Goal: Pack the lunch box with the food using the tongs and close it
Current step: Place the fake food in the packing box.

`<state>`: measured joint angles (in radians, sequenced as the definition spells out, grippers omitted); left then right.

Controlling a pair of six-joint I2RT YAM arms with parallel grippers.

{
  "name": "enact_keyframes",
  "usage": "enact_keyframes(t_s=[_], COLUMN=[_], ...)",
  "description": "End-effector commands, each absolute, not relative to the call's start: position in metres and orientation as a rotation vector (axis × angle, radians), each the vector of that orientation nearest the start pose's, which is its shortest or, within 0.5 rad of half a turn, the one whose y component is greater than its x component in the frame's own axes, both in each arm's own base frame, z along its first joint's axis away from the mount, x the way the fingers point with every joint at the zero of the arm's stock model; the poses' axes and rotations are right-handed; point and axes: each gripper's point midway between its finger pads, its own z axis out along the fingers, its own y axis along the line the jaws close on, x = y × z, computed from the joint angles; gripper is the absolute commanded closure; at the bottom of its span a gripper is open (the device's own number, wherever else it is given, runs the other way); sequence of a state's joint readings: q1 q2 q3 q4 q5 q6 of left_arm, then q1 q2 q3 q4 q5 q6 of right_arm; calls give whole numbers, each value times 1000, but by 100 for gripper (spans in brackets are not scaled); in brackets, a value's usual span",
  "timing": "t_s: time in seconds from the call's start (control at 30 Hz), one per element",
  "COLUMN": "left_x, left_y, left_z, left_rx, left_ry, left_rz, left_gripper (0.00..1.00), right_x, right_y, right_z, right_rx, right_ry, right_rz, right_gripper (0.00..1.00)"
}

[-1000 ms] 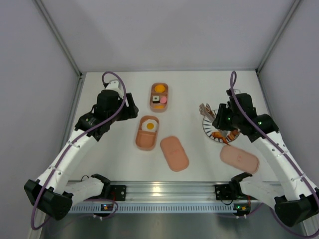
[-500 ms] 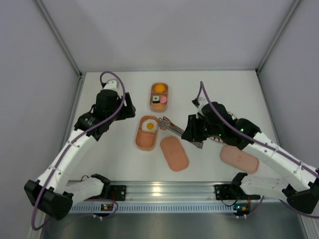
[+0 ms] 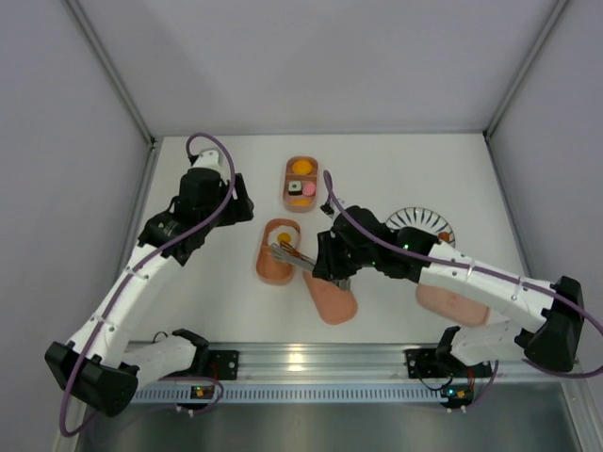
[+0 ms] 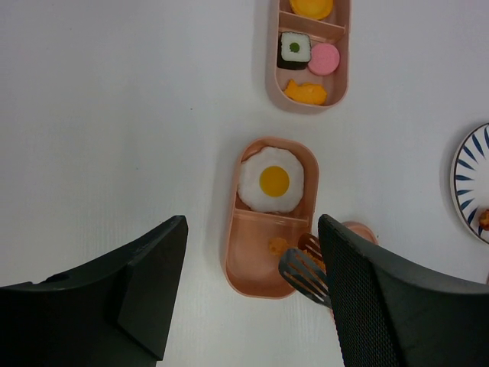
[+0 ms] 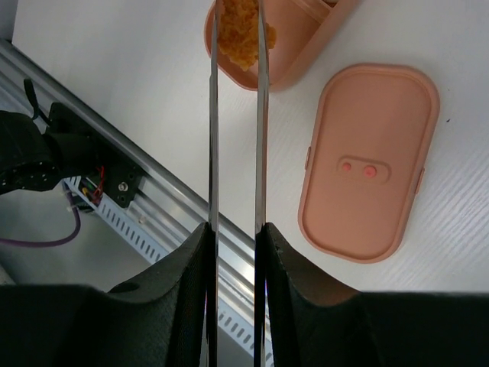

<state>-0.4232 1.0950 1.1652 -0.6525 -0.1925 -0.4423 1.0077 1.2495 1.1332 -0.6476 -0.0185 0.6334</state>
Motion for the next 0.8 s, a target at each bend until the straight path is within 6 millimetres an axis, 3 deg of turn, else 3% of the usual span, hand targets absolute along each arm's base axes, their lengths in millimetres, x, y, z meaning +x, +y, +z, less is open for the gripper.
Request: enact_keyframes(t_s=[0.0, 0.33, 0.67, 0.77], left_x=[306, 306, 306, 306], left_y=[-114, -111, -110, -110], left_z=[280, 279, 280, 279], left_rx=[-141, -143, -144, -142], left_ry=[2092, 2095, 2092, 2094], left_rz=[-297, -291, -289, -290], left_gripper=[26, 25, 25, 25], right_x=[172, 168, 164, 162], right_y=[336, 350, 357, 358], right_z=[226, 213, 205, 203], right_rx=[-446, -482, -521, -529], right_ry=[2313, 2339, 2360, 2368], right_rz=[884, 883, 896, 899], right_gripper=[100, 91, 68, 66])
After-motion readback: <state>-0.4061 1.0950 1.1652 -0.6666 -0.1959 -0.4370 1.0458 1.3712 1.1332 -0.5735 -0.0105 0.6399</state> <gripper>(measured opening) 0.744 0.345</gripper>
